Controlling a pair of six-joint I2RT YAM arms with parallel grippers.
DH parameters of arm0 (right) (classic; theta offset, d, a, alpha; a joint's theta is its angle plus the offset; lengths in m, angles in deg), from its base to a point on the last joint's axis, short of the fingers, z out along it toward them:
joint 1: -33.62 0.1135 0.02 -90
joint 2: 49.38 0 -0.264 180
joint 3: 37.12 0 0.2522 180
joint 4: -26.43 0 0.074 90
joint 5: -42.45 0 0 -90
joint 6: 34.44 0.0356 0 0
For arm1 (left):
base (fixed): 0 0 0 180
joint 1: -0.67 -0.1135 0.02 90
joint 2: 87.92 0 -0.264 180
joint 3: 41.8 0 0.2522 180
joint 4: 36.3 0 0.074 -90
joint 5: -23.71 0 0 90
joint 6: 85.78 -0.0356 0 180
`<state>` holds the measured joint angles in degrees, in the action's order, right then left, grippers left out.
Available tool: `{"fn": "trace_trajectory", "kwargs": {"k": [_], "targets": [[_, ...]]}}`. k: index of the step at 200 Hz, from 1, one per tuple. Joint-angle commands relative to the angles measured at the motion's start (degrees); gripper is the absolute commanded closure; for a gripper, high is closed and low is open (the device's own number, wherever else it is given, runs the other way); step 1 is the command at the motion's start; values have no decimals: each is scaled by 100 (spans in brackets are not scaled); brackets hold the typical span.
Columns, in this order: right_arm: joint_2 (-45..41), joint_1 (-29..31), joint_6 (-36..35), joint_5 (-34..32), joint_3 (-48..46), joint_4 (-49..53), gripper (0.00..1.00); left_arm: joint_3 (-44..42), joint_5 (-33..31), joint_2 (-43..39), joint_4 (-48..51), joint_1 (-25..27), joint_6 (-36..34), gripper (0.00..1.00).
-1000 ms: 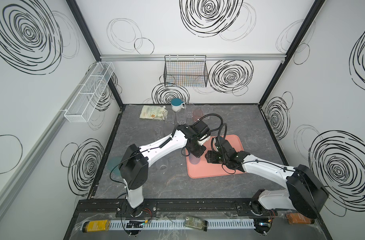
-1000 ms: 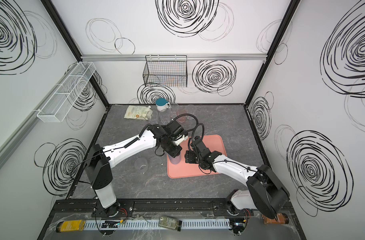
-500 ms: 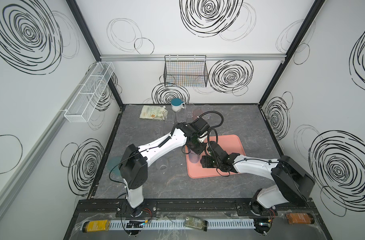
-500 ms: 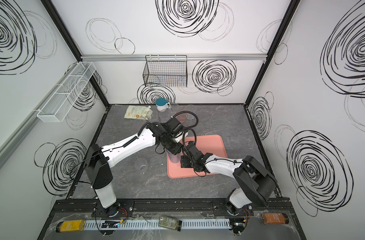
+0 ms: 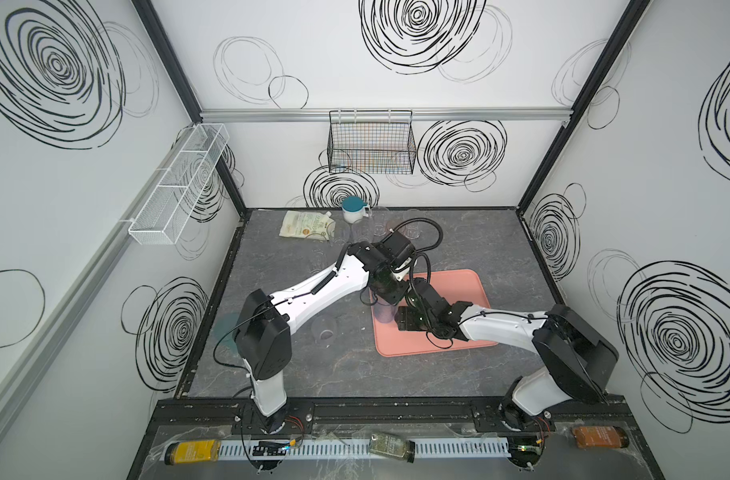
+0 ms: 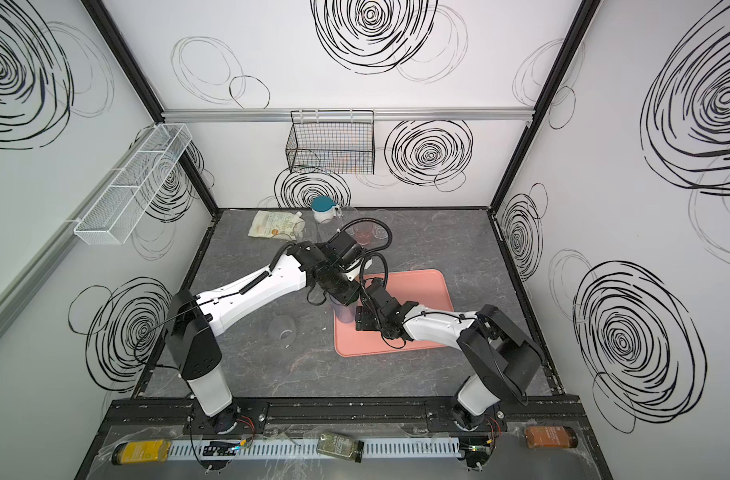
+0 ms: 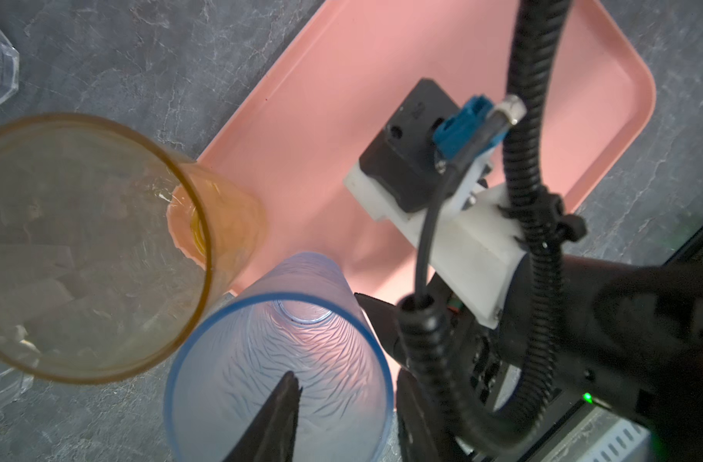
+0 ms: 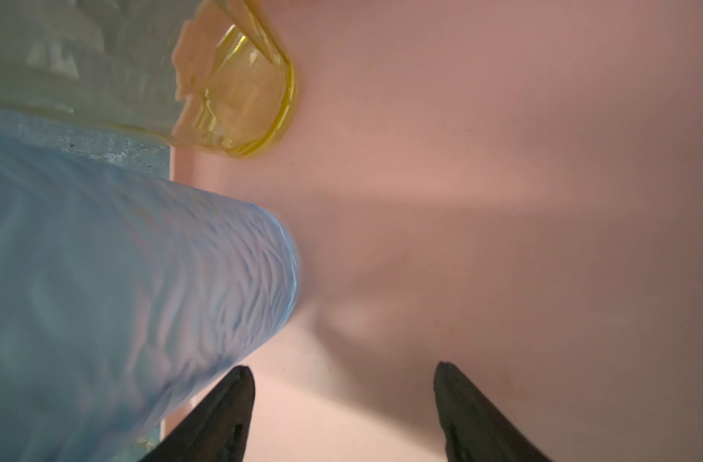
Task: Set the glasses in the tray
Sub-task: 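Lower the blue glass beside the amber glass, open and withdraw the left gripper, then move the left gripper down to the teal glass and close on it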
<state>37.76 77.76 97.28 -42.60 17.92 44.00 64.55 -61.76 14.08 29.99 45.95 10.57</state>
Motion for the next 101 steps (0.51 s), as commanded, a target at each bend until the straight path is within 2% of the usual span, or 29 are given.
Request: {"fn": "trace_trajectory", "kwargs": {"k": [1, 40, 62, 76, 85, 92, 101], "targets": [[-521, -185, -67, -62, -29, 304, 24, 243, 122, -427, -242, -37, -46, 53], [-1107, -391, -105, -226, -28, 761, 25, 371, -55, -901, -255, -169, -142, 49], [-1341, -200, -218, -548, 216, 1165, 25, -165, -577, -1552, -656, -409, -161, 47], [-1408, -85, -333, -761, 336, 1321, 25, -752, -1009, -2152, -1102, -740, -51, 43], [-1416, -49, -369, -817, 425, 1384, 25, -1160, -1195, -2555, -1371, -1062, 166, 37], [-1397, -18, -395, -843, 495, 1415, 25, -1487, -1214, -2897, -1590, -1380, 373, 30], [-1355, 27, -437, -887, 593, 1421, 25, -1918, -1088, -3357, -1854, -1870, 561, 28]]}}
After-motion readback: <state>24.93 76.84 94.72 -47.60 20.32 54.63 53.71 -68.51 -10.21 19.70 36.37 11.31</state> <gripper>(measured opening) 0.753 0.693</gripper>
